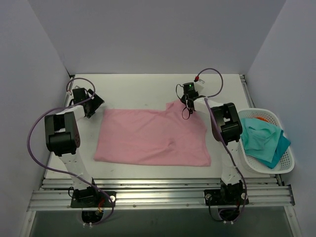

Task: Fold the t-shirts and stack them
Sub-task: Fold the tshirt

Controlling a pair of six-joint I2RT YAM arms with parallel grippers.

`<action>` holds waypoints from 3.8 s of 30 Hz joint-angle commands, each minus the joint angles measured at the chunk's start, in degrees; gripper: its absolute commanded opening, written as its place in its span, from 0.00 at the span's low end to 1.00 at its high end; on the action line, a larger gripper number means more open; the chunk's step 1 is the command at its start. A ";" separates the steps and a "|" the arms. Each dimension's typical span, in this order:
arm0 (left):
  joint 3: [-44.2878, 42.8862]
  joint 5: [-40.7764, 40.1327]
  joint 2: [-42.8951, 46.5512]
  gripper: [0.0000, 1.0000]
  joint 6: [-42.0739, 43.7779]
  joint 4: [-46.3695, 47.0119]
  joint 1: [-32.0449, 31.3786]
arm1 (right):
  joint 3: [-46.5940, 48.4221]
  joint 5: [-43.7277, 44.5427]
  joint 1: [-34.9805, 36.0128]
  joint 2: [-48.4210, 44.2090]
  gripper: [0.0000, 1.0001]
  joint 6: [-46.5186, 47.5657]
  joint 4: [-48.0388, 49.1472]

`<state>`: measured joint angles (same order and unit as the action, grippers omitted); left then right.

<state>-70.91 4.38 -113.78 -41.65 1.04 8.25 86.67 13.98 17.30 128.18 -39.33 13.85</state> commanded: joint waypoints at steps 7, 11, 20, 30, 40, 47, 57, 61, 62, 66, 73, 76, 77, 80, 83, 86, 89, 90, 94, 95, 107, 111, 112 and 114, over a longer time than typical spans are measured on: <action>-6.77 2.38 -4.87 0.95 1.22 -5.07 0.01 | -0.10 2.11 -0.60 -1.09 0.00 0.31 -3.21; -7.05 4.58 -4.97 0.95 0.78 -6.49 -1.13 | -0.80 2.11 -1.13 -1.53 0.00 0.31 -3.12; -2.83 3.09 0.83 0.96 0.78 -8.69 -5.43 | -3.35 1.84 -1.57 -3.02 0.00 -0.04 -1.99; -0.80 -0.77 1.19 0.97 0.52 -8.68 -7.64 | -6.52 2.11 -1.57 -4.69 0.00 0.04 -1.28; -2.30 -2.54 1.01 0.68 0.60 -10.27 -7.37 | -6.78 2.28 -1.83 -4.96 0.00 0.04 -1.37; -2.65 -2.45 0.05 0.37 0.60 -10.27 -7.02 | -6.78 2.55 -1.92 -4.61 0.00 0.22 -1.45; -6.07 -3.85 -0.39 0.02 1.83 -13.60 -6.41 | -6.61 3.16 -2.09 -6.36 0.00 1.18 -2.16; -9.49 -7.36 -0.57 0.02 3.33 -17.03 -6.41 | -5.11 3.60 -2.27 -7.85 0.00 2.06 -3.65; -10.03 -7.63 -0.57 0.02 3.59 -17.90 -6.41 | -4.59 3.69 -2.27 -8.81 0.00 2.24 -3.91; -11.96 -8.16 -0.22 0.02 4.29 -19.32 -6.41 | -4.15 4.04 -2.36 -11.28 0.00 2.77 -4.53; -12.32 -6.85 0.84 0.02 4.73 -19.58 -6.41 | -2.83 3.34 -2.18 -14.88 0.00 3.47 -5.15; -11.79 -6.32 1.89 0.02 4.91 -19.50 -6.58 | -2.56 2.55 -1.74 -16.20 0.00 4.17 -4.88; -11.70 -6.32 2.07 0.02 5.00 -19.50 -6.67 | -2.56 2.46 -1.57 -17.25 0.00 4.44 -4.79; -10.91 -6.32 3.56 0.02 5.35 -19.58 -6.67 | -3.17 2.28 -0.78 -19.80 0.00 5.05 -4.71; -10.12 -6.67 5.40 0.02 5.96 -19.67 -6.49 | -4.40 2.37 0.45 -22.96 0.00 5.93 -4.62; -9.42 -7.02 8.12 0.02 6.58 -20.02 -6.41 | -6.16 2.63 1.59 -25.96 0.00 6.63 -4.71; -8.45 -7.54 10.49 0.02 7.19 -20.46 -6.41 | -8.44 2.46 2.91 -28.51 0.00 7.43 -4.62; -8.10 -7.63 11.03 0.02 7.20 -20.46 -6.49 | -9.15 2.55 3.26 -29.03 0.00 7.51 -4.62; -5.12 -8.07 14.19 0.02 7.72 -19.94 -6.49 | -13.71 3.42 5.11 -32.63 0.00 7.34 -4.00; -3.72 -8.16 15.24 0.02 7.90 -19.85 -6.49 | -14.77 3.77 5.37 -33.25 0.00 6.90 -4.00; 11.40 -11.68 28.41 0.02 9.22 -16.07 -6.49 | -30.68 7.38 9.51 -46.78 0.00 4.88 -2.68; 18.08 -10.80 34.40 0.03 9.92 -12.38 -6.41 | -34.46 8.08 10.03 -50.83 0.00 4.35 -3.21; 20.62 -10.10 35.80 0.04 10.01 -10.90 -6.41 | -35.86 8.52 10.38 -52.32 0.00 4.18 -3.39; 23.00 -9.66 39.15 0.07 10.18 -9.74 -6.41 | -37.45 8.87 10.74 -53.64 0.00 3.91 -3.48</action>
<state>-50.52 -5.74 -79.24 -32.88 -14.50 1.34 51.37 19.77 27.49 77.38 -34.63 10.00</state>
